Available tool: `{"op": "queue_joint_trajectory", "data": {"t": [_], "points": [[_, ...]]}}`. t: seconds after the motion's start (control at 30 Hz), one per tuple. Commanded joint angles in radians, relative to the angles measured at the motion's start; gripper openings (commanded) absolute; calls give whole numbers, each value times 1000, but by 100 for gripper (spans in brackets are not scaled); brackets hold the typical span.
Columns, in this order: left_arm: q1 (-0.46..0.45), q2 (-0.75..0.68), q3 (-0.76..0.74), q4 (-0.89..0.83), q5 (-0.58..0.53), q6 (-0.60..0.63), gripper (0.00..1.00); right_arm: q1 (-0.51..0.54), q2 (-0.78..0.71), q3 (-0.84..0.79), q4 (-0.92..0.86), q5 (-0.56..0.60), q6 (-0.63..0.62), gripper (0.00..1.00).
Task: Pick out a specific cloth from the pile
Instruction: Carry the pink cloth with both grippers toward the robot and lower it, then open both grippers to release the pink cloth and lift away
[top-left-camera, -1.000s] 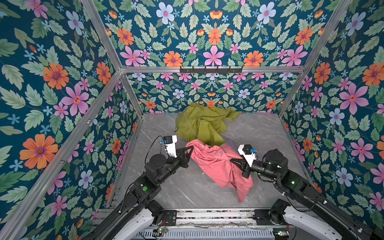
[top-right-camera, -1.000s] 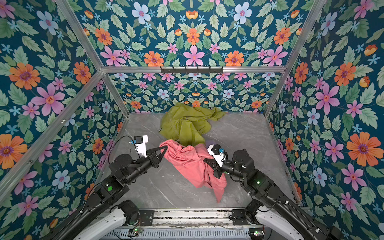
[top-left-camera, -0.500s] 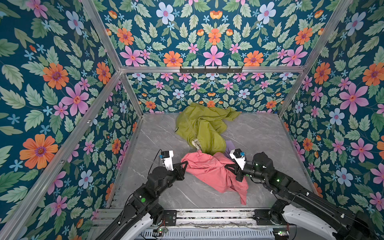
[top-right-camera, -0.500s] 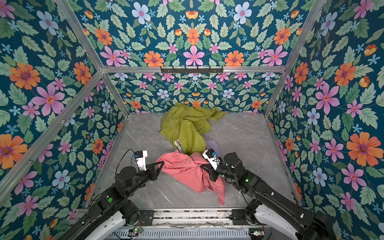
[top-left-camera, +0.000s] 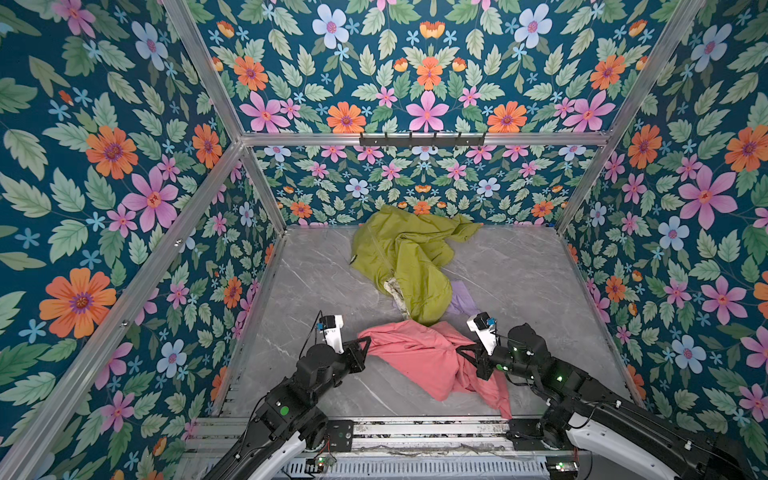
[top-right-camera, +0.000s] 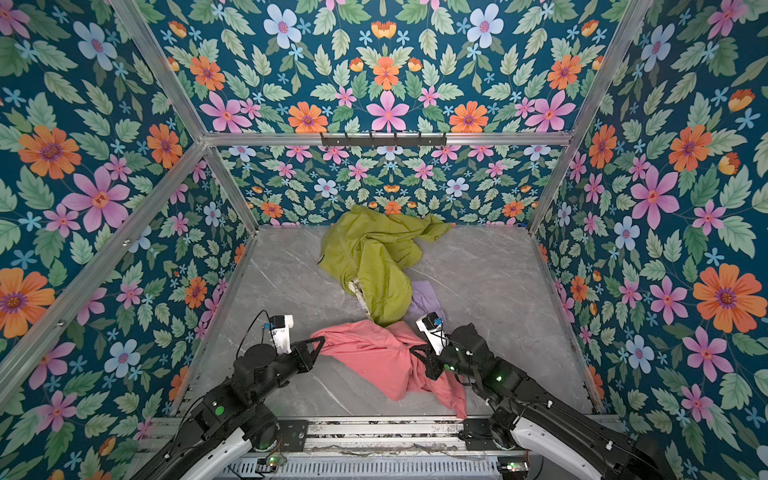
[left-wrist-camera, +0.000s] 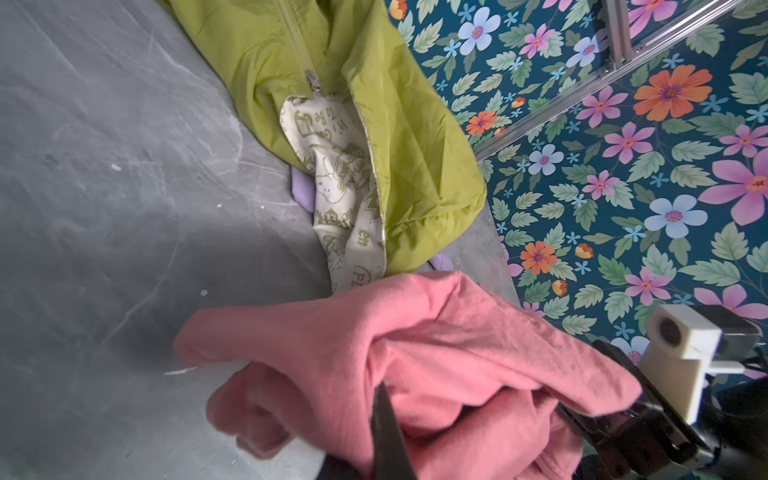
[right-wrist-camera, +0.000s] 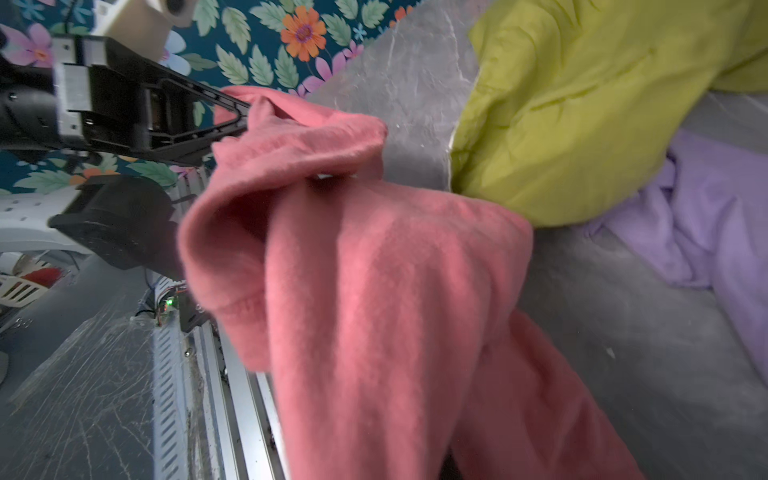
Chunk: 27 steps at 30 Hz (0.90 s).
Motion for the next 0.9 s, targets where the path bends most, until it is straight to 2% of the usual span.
{"op": "queue_joint_trajectory", "data": {"t": [0.0,0.33,0.5,0.63,0.67,0.73,0.8,0.87], "points": [[2,-24,-28,-41,-14,-57,0,1,6,-31,-1,56,100,0],[2,-36,-138,-53,0,-88,0,1,144,-68,128,84,127,0],[1,-32,-181,-63,17,-92,0,0,245,-63,192,57,116,0],[2,-41,-192,-95,10,-92,0,0,322,-121,299,50,158,0],[1,-44,-192,-102,6,-90,2,0,342,-127,308,50,169,0],[2,-46,-190,-108,1,-85,15,0,369,-122,284,61,188,4],[2,-47,-180,-112,0,-75,34,0,379,-105,249,62,192,24],[1,-44,-165,-110,1,-59,52,-1,364,-86,204,57,183,39]]}}
